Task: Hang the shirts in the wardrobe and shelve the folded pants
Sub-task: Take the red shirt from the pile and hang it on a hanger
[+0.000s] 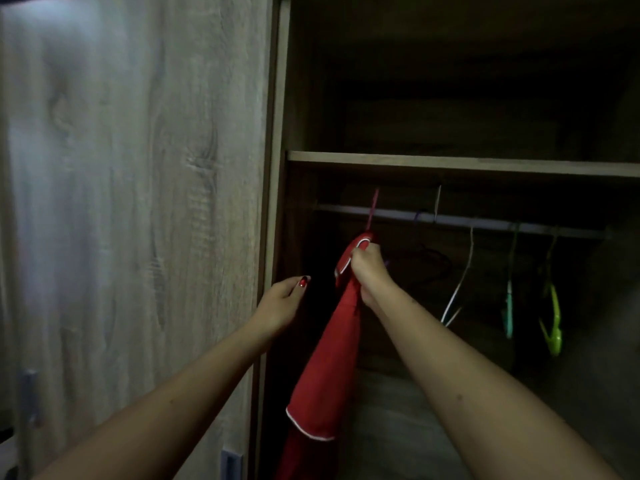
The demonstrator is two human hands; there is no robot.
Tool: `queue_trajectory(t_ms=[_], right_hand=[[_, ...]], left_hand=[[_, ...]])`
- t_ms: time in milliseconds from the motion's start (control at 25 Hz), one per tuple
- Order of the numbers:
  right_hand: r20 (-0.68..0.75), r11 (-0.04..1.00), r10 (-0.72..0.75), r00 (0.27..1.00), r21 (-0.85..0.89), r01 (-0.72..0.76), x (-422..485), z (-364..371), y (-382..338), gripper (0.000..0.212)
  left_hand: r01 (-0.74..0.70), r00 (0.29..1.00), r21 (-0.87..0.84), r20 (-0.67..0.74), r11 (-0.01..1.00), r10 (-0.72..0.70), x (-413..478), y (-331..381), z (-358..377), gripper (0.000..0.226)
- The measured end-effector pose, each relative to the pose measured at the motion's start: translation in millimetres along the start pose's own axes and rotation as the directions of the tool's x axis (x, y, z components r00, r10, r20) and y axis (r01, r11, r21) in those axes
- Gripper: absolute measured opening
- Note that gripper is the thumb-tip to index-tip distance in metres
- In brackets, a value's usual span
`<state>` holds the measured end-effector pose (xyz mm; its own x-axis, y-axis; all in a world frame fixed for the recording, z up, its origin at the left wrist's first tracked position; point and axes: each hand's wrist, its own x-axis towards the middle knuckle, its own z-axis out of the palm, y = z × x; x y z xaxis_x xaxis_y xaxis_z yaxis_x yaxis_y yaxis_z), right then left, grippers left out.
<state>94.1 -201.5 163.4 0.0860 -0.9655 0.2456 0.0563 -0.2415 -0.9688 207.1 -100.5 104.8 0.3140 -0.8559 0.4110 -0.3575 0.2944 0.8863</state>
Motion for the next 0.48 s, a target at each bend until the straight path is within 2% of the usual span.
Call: queue_trajectory(t_ms=[80,240,480], right_hand=[[0.004,0.993,0.002,1.0,-0.121,-0.002,6,8,8,0.058],[0.037,0.955,0.016,0.999,-0.297,-0.004,1,13,38,0.051],[0.155,0.846,-0.048,0.987,-0.518,0.122,2,-15,62,0.045]], left_hand=[[0.01,1.0,0.001,0.018,1.0,-0.01,-5,-1,-3,0.025],[0.049,0.998,0.077,0.033,0.996,-0.052,-13,-8,-5,0.035],[0.082,0.994,0.122,0.06,0.989,-0.09,-17,-21,-4,0.039]])
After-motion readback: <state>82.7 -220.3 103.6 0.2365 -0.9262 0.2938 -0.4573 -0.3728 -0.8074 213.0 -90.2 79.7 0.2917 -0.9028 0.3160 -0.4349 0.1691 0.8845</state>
